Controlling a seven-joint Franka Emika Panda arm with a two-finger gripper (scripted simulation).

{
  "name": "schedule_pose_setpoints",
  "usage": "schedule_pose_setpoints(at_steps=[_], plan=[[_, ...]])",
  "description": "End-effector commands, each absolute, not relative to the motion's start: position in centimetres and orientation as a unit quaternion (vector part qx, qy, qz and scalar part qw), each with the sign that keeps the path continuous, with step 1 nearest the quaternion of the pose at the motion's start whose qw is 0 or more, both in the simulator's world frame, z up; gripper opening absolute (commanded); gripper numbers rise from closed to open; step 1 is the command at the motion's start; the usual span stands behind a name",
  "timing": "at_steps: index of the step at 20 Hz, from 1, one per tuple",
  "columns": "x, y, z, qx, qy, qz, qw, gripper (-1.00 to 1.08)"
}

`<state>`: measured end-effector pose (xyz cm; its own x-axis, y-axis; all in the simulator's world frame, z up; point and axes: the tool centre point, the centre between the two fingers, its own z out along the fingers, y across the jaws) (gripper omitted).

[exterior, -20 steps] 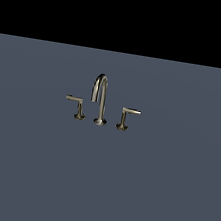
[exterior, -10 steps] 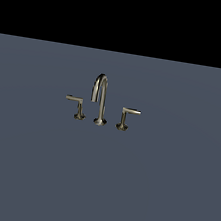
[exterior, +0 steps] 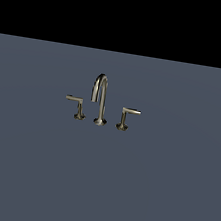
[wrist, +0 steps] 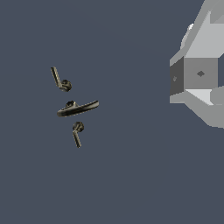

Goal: Turn on the faucet by rotating a designated handle.

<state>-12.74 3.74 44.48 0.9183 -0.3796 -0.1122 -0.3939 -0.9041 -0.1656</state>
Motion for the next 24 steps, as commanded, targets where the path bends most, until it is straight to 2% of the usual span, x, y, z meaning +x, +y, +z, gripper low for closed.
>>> schedule_pose_setpoints(at_steps=[1,12,24], plan=[[-10.8,4.3,43.4,-0.966,0.232,0.048,0.100,-1.00],[-3.1,7.1,37.1,-0.915,0.381,0.081,0.105,-1.00],[3.9,10.1,28.3,-0.837,0.535,0.092,0.075,-1.00]])
